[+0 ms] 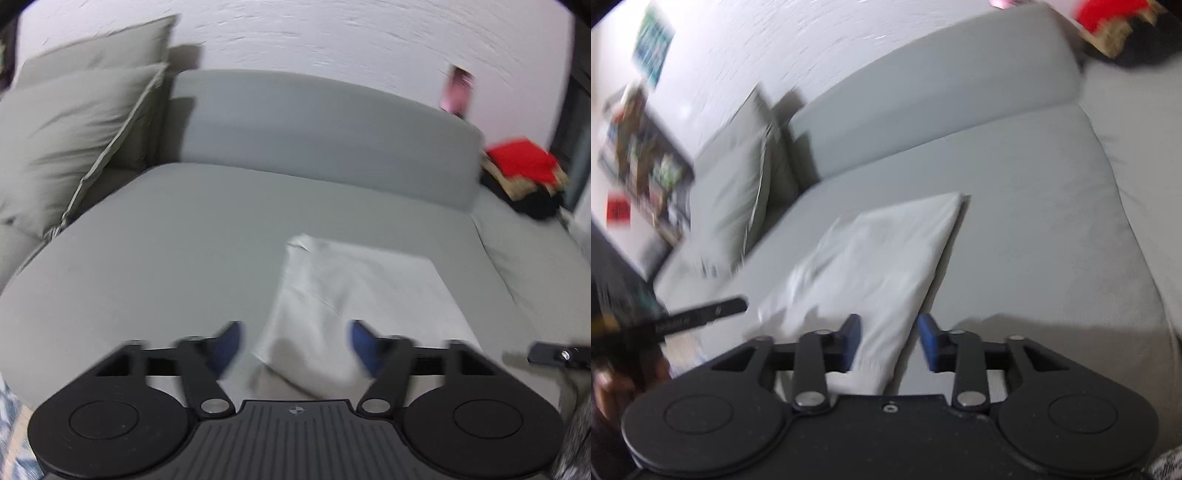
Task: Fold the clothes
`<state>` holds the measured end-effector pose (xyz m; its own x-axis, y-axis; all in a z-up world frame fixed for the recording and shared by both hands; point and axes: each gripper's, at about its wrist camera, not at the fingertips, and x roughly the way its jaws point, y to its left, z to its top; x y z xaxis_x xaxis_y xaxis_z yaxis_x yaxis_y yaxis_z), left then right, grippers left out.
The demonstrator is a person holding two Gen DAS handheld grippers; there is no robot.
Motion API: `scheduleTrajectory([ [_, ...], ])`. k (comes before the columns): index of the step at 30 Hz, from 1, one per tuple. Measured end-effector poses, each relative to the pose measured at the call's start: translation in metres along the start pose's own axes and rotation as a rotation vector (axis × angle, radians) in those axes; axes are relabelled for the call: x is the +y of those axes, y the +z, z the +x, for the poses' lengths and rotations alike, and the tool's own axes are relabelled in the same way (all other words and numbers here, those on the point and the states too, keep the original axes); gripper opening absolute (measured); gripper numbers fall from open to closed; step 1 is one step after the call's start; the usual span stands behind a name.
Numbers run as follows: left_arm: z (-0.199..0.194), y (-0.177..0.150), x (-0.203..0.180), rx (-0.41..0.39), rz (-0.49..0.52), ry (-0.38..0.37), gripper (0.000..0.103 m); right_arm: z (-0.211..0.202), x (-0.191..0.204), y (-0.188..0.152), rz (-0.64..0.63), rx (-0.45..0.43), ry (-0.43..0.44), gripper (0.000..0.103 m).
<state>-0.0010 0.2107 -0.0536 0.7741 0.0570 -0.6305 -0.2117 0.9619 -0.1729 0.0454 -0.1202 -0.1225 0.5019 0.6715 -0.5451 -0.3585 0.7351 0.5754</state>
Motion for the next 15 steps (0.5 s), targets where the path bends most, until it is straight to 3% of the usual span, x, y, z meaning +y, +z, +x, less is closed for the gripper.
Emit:
scheduleTrajectory([
  [2,0.017,0.010,0.019,0.042,-0.108,-0.044,0.074,0.007,-0.014,0.007,0.094,-0.020,0.014,0.064],
  [6,0.048,0.017,0.046,0.140,-0.298,-0.134,0.071,0.030,-0.037,0.013,0.246,0.011,0.057,0.064],
  [11,0.081,0.026,0.055,0.233,-0.368,-0.189,0.065,0.057,-0.046,0.015,0.305,0.087,0.119,0.055],
  [15,0.107,0.025,0.049,0.356,-0.348,-0.271,0.059,0.074,-0.050,0.020,0.334,0.136,0.137,0.047],
])
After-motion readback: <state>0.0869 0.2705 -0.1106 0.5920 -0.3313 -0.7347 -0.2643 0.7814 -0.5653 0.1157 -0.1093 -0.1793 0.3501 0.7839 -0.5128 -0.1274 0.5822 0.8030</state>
